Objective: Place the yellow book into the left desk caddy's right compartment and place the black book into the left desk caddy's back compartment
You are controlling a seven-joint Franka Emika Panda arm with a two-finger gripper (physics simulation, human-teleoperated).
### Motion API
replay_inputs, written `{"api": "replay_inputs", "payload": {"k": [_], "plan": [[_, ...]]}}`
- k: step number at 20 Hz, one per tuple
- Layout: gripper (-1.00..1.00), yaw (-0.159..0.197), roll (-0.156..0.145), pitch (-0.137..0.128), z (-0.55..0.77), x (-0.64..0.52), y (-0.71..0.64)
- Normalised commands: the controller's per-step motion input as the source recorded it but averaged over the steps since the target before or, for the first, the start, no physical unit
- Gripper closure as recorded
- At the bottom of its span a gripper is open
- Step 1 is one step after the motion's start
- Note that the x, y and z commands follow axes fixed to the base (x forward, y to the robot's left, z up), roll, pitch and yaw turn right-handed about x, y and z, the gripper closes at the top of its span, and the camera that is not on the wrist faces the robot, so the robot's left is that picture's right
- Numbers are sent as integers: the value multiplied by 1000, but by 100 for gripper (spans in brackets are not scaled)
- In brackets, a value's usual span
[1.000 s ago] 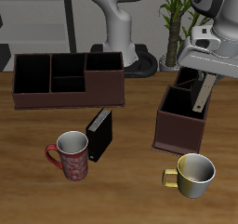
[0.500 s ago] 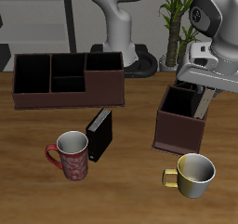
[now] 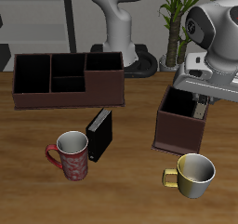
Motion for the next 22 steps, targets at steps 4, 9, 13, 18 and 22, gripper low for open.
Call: {"api": "replay_inputs", "payload": {"k": [4, 9, 13, 18, 22], "plan": [[-100, -1, -7, -13, 67, 56, -127], [-100, 30, 12, -42, 126, -149, -291], [-100, 15, 16, -56, 155, -118, -201], [-100, 135, 34, -170, 324, -111, -637], [-100, 40, 40, -55, 109, 227, -820]]}}
